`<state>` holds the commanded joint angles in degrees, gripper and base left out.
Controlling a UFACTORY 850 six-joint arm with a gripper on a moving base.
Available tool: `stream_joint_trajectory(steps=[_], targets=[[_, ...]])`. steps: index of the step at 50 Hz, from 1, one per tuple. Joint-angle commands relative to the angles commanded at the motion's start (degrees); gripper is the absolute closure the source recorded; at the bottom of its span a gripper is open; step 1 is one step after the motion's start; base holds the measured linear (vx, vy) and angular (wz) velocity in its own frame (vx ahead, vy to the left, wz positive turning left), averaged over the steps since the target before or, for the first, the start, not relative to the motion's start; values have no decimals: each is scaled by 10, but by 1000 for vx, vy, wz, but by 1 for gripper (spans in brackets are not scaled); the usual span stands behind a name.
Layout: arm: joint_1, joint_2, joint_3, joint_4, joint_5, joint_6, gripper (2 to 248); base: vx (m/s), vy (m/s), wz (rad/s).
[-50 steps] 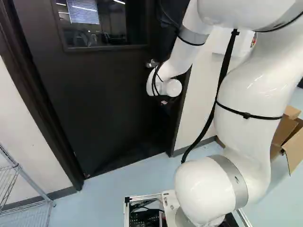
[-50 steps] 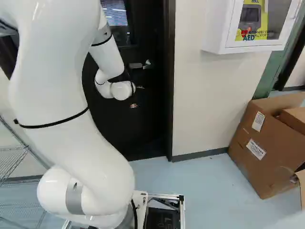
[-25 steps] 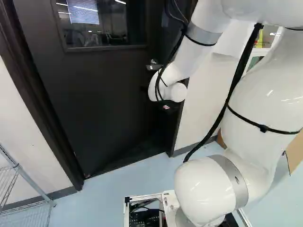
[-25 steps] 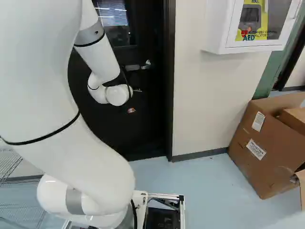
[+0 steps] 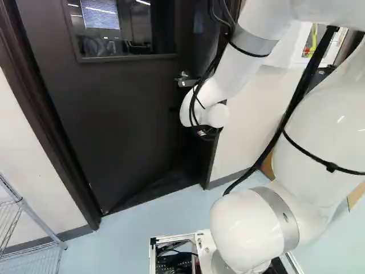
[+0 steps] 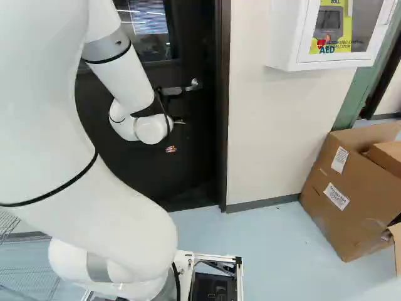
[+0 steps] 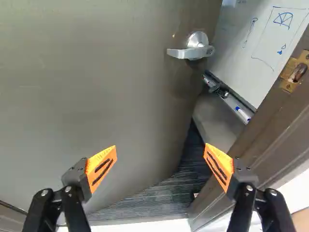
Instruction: Open the door and move inside
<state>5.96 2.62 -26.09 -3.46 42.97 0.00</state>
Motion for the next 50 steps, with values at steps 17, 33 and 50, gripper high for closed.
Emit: stream_joint_trajectory(steps=[17, 33, 50], targets=[[0, 0, 0, 0, 0, 0, 3, 0, 0, 0], [0, 0, 0, 0, 0, 0, 3, 0, 0, 0], [0, 0, 0, 0, 0, 0, 3, -1, -2, -25]])
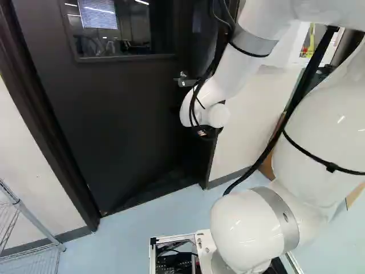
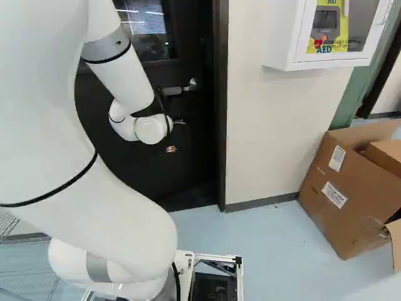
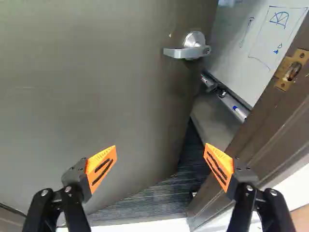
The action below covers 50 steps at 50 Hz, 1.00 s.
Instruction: Open the door and move inside
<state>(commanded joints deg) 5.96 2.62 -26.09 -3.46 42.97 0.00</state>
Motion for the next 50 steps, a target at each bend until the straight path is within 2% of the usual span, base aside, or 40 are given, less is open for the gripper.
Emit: stream_joint_trajectory(steps=[30, 50], targets=[[0, 0, 0, 0, 0, 0, 3, 0, 6, 34], [0, 0, 0, 0, 0, 0, 3, -1, 33, 159]])
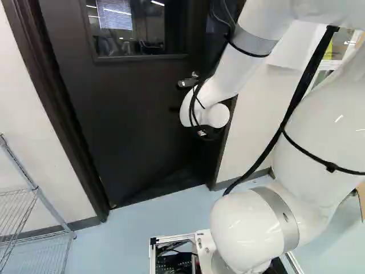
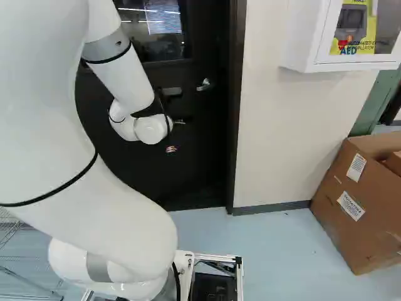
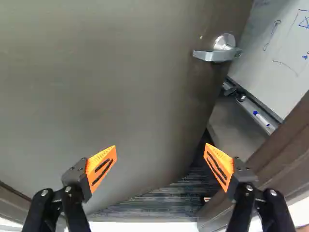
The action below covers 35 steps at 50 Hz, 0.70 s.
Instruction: Open the door and move inside
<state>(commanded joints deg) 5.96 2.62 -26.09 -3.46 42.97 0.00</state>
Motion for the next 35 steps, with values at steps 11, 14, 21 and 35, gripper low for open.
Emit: stream_joint_trajectory(steps=[11, 14, 21, 35], targets=[[0, 0, 0, 0, 0, 0, 3, 1, 41, 199], [0, 0, 0, 0, 0, 0, 3, 10, 42, 247], [0, 0, 0, 0, 0, 0, 3, 25, 62, 272], [0, 0, 0, 0, 0, 0, 3, 29, 38, 168]])
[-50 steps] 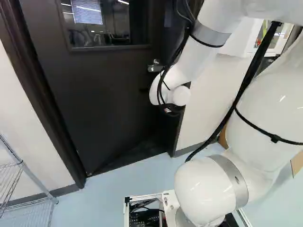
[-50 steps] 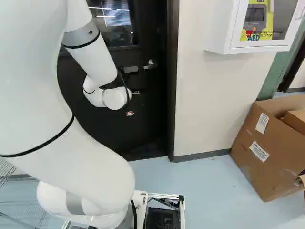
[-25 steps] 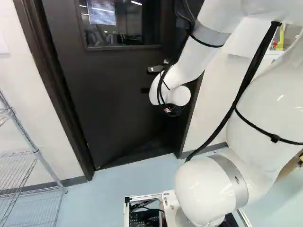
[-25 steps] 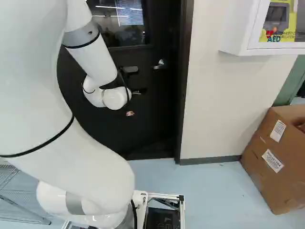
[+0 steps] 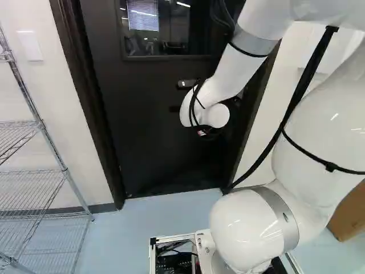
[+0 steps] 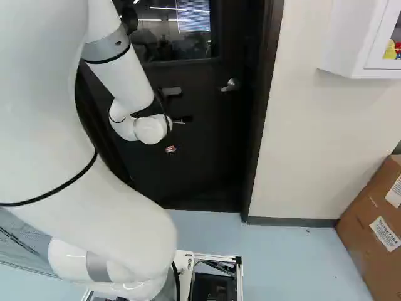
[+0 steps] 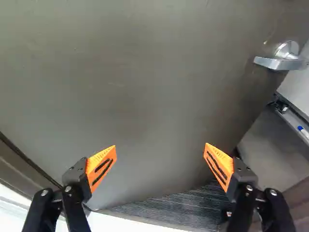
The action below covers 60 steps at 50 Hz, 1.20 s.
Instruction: Open the door and move inside
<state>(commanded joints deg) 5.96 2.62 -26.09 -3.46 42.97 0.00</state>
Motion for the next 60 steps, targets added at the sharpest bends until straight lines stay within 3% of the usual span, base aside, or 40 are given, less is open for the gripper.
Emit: stream_joint_trajectory(steps=[60], targets=[[0, 0, 0, 0, 0, 0, 3, 86, -1, -9]])
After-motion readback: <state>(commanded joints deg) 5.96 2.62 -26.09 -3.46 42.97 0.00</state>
